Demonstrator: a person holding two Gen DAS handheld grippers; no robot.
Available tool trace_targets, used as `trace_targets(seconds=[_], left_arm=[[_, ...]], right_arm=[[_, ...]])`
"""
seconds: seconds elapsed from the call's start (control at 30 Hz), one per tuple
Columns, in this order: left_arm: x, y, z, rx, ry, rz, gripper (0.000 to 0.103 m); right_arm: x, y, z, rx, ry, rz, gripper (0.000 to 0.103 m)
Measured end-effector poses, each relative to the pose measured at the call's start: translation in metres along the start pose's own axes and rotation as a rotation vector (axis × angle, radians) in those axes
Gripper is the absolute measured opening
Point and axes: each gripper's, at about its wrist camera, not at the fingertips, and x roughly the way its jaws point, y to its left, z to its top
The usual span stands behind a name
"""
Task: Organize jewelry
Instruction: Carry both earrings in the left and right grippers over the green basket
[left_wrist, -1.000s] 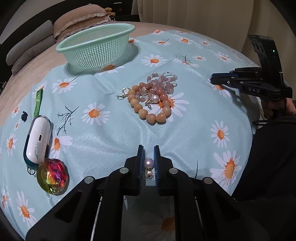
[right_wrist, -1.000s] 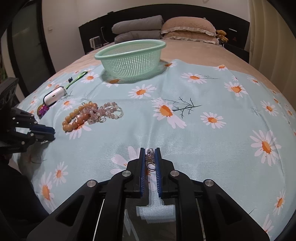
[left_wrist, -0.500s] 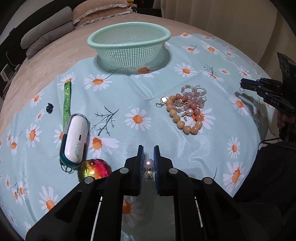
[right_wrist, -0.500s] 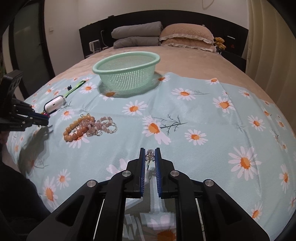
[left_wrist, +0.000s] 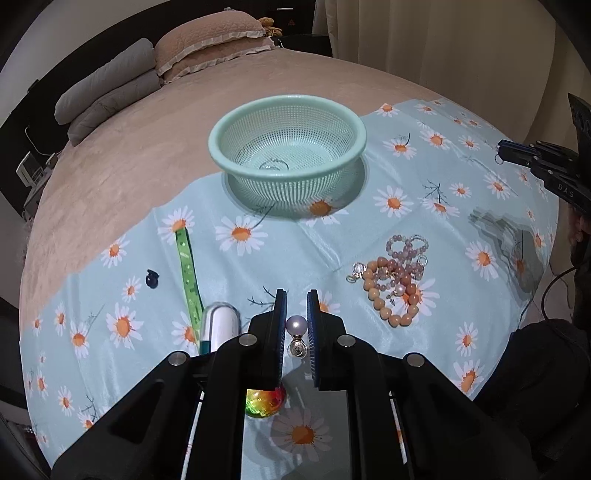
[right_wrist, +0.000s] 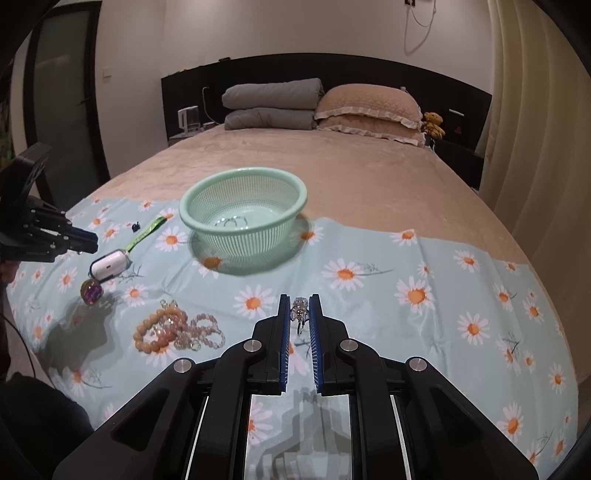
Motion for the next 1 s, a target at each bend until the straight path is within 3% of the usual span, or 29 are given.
trace_targets(seconds=[0.4, 0.57, 0.67, 0.8, 0.93, 1.0], left_arm=[[0.012, 0.022, 0.072, 0.047, -0.047, 0.020, 0.012], [0.043, 0.018, 0.104, 0.099, -0.026, -0.026, 0.012], [0.068, 0.013, 0.118, 0.138, 0.002, -0.014, 0.012], [0.097, 0.019, 0.129, 0.117, 0.036, -0.041, 0.012], [0.109, 0.020, 0.133, 0.105, 0.037, -0.051, 0.012], [0.107, 0.019, 0.132, 0.100, 0.011, -0.062, 0.040]], right_arm=[[0.039, 0.019, 0.075, -0.103, -0.033, 0.046, 0.010], [0.078, 0.032, 0.092, -0.147, -0.002, 0.081, 0.010], [0.101, 0.043, 0.098, -0.184, 0.022, 0.096, 0.010], [0.126, 0.052, 0.104, -0.229, 0.039, 0.080, 0.010], [0.142, 0.059, 0.114, -0.239, 0.036, 0.117, 0.010], [0.149, 0.062, 0.116, -0.234, 0.047, 0.114, 0.016]])
